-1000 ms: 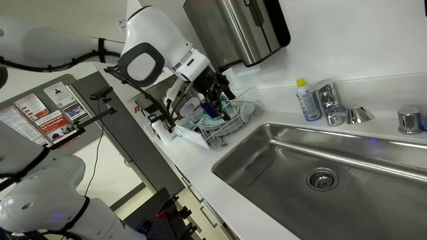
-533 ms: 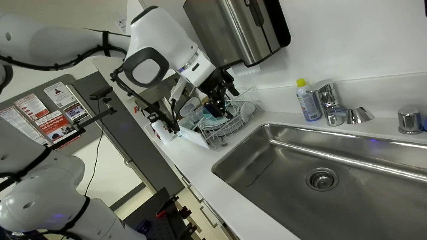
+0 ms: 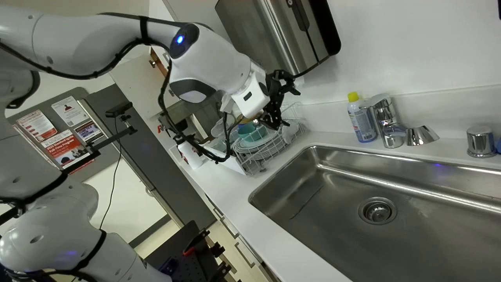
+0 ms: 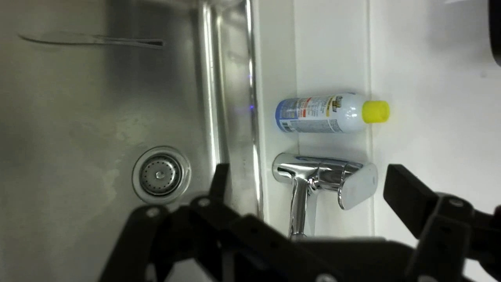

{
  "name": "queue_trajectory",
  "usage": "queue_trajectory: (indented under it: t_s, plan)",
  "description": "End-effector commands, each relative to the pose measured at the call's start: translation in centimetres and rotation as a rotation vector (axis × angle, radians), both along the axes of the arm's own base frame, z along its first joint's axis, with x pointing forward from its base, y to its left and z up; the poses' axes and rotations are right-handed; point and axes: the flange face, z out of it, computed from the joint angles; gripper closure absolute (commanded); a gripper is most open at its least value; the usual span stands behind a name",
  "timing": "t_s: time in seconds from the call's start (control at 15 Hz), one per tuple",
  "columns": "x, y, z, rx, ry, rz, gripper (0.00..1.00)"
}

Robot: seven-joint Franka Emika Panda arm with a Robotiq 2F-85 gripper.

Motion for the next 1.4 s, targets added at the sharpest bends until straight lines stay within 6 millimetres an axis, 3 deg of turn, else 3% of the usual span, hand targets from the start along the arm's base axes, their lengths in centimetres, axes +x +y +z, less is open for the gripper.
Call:
queue_trajectory:
  t_s: [0.0, 0.4, 0.6, 1.0, 1.33]
  plan:
    - [2.5, -3.0, -1.9, 0.119, -0.085, -0.141, 0.00]
    - [2.7, -7.1, -7.7, 0.334, -0.206, -0.428, 0.00]
    - [1.9, -6.8, -8.4, 0.331, -0.185, -0.453, 0.00]
    - [2.5, -7.2, -10.0, 0.388, -0.192, -0.526, 0.00]
    - [3.2, -6.4, -12.5, 0.174, -0.194, -0.474, 0.00]
